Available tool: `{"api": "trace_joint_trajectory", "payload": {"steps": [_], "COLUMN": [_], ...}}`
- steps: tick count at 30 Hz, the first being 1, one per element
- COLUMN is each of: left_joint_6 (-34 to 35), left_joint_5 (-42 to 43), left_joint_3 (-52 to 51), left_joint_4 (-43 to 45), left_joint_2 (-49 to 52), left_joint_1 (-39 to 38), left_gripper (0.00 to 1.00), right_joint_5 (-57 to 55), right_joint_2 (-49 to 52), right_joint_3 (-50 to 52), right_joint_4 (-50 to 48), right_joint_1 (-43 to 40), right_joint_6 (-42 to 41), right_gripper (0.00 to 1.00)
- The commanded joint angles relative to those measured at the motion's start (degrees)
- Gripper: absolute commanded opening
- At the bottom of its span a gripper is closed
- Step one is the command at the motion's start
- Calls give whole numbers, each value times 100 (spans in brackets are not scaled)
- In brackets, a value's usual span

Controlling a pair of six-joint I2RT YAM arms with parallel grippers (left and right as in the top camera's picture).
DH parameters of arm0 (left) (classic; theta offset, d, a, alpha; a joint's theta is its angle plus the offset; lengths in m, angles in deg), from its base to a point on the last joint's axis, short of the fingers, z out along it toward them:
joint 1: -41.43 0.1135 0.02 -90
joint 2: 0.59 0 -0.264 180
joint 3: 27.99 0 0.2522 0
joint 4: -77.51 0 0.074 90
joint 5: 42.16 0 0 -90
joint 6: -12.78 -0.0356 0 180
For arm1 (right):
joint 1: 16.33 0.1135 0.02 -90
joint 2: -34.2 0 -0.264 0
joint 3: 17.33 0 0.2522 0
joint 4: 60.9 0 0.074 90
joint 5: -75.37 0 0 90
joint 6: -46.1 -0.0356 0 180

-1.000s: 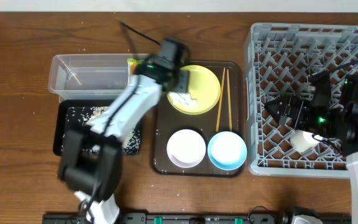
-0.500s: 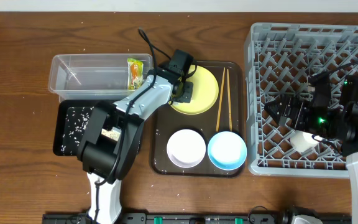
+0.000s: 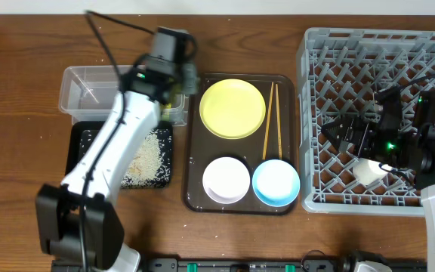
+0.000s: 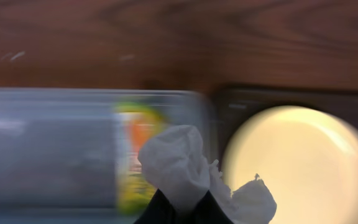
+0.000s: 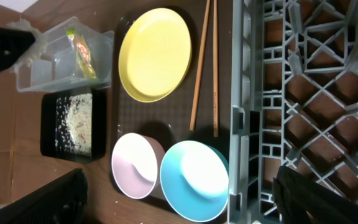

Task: Sort waste into correct bins and load items into the dishwasher rack
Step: 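Grasp the tissue with the left gripper and drop it in the clear bin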

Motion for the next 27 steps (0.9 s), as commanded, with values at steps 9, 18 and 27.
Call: {"api": "trace_joint_trajectory", "payload": {"steps": [9,18,27], "left_joint_6": [-103,-699,-695], "left_joint_5": [1056,1248,1250], "left_joint_3": [146,192,190], "left_joint_4": [-417,-1368,-1644], "left_joint_2": [105,-2192,-3744], "left_joint_1": [916,592,595], "left_gripper": [77,84,87], "right_joint_5": [-269,-918,-920], "right_joint_2": [-22,-17,-9], "right_joint_3": [-98,-98,-98], "right_joint_4": [-74,-590,-890], "right_joint_1": [105,105,105], "right_joint_6": [68,61,-262], "right_gripper": [93,99,99]}}
